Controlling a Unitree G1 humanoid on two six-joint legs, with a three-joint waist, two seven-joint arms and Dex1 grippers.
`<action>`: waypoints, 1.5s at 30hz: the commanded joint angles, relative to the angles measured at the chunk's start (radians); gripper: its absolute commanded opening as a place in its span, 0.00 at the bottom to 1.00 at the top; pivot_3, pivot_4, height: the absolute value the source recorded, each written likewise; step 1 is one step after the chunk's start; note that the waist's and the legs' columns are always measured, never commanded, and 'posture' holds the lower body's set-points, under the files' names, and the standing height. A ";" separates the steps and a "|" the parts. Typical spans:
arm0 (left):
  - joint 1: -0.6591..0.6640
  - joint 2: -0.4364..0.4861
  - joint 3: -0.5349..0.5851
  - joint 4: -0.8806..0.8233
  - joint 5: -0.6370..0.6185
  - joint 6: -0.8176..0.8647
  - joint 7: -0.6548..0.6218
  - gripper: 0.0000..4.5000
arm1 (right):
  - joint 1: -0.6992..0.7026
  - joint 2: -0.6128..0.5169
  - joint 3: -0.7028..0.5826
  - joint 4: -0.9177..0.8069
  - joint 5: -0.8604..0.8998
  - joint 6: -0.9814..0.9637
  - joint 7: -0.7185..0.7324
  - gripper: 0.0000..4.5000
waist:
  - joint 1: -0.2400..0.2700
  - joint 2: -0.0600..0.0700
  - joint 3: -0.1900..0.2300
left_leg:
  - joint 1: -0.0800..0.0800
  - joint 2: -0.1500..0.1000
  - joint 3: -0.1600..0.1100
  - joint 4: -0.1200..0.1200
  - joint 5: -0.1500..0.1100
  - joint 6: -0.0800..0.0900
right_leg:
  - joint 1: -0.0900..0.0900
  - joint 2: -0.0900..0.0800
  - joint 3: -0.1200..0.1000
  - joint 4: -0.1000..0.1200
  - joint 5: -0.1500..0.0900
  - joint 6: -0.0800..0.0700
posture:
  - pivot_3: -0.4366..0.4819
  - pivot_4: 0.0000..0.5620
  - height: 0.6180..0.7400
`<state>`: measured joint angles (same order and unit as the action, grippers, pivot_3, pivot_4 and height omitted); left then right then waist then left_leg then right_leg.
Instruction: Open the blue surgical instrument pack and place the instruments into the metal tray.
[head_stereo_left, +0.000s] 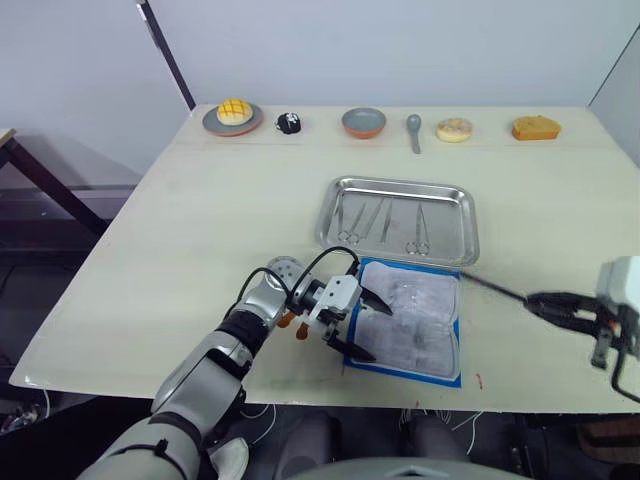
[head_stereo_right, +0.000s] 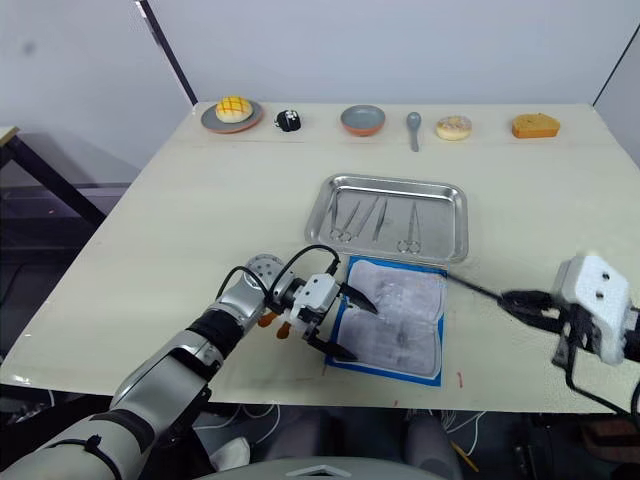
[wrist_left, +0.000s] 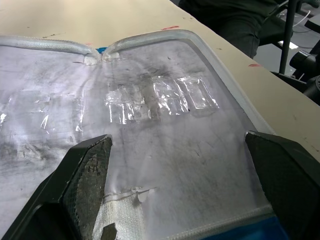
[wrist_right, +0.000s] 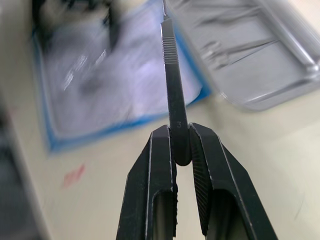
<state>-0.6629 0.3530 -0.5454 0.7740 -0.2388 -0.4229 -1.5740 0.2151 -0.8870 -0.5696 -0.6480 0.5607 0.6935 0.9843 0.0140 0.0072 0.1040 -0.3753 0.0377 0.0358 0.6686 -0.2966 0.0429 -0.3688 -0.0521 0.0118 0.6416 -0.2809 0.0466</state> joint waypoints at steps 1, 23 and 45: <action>0.079 0.004 -0.057 0.116 0.101 0.020 -0.040 1.00 | -0.109 0.043 0.049 -0.013 0.075 0.128 -0.160 0.01 | 0.000 0.000 0.000 | 0.000 0.000 0.000 0.000 0.000 0.000 | 0.000 0.000 0.000 0.000 0.000 0.000 | 0.48 0.27 0.94; 0.112 0.007 0.008 0.070 0.132 0.055 -0.035 1.00 | -0.730 0.514 0.488 0.408 -0.208 0.363 -0.872 0.01 | -0.009 0.011 -0.007 | -0.004 -0.001 0.000 0.000 0.000 0.000 | -0.006 0.002 0.003 0.003 0.000 0.000 | 0.48 0.27 0.94; 0.116 0.001 0.031 0.063 0.138 0.050 -0.027 1.00 | -0.814 0.655 0.488 0.593 -0.317 0.436 -0.954 0.11 | -0.021 0.013 -0.008 | -0.004 -0.001 -0.001 0.000 0.000 0.000 | -0.007 0.002 0.004 0.004 0.002 0.004 | 0.48 0.27 0.94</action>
<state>-0.6217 0.3489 -0.4666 0.7464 -0.2001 -0.4059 -1.5766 -0.5715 -0.2311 -0.0772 -0.0352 0.2443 1.1505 0.0164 -0.0071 0.0200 0.0963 -0.3791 0.0372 0.0346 0.6685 -0.2965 0.0432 -0.3760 -0.0502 0.0159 0.6455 -0.2788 0.0502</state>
